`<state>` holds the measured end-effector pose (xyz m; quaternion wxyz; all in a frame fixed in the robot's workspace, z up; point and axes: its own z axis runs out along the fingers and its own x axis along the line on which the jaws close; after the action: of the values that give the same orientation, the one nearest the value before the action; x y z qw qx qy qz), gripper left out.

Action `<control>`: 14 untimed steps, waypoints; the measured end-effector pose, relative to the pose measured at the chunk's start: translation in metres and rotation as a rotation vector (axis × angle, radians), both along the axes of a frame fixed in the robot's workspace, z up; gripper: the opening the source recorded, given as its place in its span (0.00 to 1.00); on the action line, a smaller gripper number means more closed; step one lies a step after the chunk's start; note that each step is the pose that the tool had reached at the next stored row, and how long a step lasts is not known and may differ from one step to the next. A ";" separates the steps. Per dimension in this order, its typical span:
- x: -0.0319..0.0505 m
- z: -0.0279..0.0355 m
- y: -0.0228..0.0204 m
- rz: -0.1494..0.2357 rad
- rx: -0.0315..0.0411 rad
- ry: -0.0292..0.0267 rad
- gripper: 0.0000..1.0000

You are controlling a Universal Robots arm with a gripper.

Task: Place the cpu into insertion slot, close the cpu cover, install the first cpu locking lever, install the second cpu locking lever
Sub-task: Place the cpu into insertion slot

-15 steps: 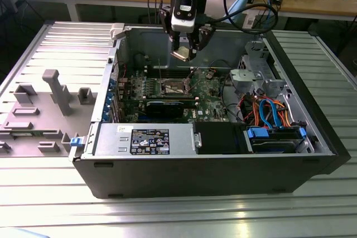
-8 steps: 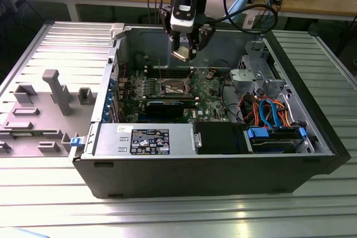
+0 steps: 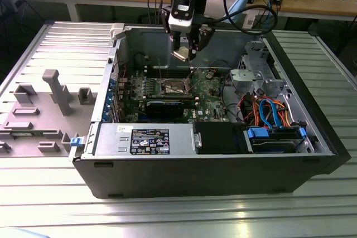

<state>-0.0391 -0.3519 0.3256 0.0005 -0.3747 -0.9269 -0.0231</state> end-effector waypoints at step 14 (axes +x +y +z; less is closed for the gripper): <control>0.0000 -0.0002 0.0000 -0.043 0.0000 0.0000 0.55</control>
<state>-0.0391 -0.3519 0.3254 0.0000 -0.3946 -0.9186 -0.0231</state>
